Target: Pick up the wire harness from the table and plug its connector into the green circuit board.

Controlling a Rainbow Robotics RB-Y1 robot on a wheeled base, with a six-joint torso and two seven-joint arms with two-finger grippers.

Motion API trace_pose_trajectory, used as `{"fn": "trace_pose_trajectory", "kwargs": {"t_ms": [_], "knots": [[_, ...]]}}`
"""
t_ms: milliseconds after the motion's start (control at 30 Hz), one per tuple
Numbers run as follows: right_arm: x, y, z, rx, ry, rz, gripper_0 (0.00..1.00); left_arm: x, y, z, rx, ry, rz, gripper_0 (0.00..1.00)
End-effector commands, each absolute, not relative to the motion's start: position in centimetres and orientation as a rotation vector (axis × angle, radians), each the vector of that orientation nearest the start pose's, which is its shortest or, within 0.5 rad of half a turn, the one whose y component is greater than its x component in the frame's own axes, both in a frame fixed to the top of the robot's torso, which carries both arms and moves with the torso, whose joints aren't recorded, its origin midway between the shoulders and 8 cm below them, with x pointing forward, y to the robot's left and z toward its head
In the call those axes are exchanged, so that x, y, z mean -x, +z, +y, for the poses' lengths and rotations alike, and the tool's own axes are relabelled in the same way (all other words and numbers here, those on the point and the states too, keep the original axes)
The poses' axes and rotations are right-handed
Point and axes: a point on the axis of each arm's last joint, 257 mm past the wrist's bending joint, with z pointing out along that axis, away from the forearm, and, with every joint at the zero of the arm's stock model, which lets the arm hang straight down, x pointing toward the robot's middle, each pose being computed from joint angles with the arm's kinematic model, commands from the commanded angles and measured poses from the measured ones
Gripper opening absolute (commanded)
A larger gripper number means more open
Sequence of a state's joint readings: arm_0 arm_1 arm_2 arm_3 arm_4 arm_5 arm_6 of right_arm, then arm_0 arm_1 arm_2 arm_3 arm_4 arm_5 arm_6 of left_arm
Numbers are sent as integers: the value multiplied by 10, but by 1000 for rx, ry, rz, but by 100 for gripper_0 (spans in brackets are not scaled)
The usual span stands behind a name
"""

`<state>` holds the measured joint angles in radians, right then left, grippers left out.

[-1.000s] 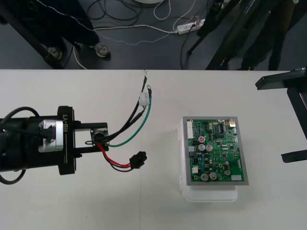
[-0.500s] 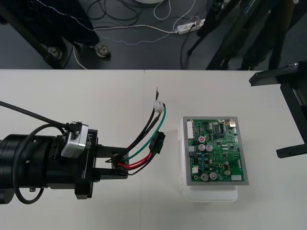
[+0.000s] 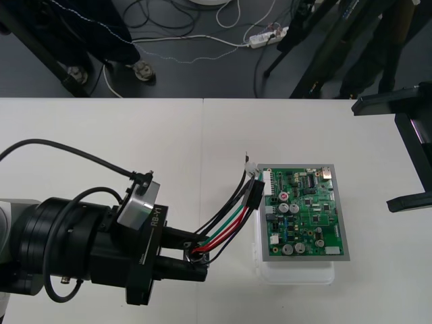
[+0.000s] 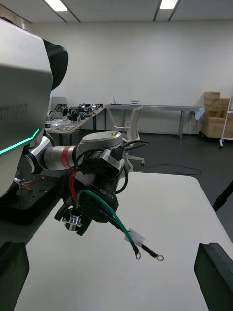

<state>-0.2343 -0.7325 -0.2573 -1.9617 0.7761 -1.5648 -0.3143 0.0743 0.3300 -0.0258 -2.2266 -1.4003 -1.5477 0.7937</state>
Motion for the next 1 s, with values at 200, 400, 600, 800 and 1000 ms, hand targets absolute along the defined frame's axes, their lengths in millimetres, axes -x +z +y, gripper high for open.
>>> {"fn": "trace_pose_trajectory", "kwargs": {"t_ms": [200,400,600,800,1000], "knots": [[-257,30,-131,1539,1037,875,100,-178,-99,-14,-1332,-1603,1516,0],[-261,29,-127,1552,1032,888,100,-164,-92,-24,-1351,-1700,1553,0],[-262,34,-121,1557,1076,876,100,-150,-90,-27,-1369,-1775,1573,0],[-252,36,-109,1586,1153,842,100,-139,-97,-30,-1418,-1794,1601,0],[-246,34,-99,1620,1188,822,100,-139,-92,-38,-1397,-1812,1600,0]]}}
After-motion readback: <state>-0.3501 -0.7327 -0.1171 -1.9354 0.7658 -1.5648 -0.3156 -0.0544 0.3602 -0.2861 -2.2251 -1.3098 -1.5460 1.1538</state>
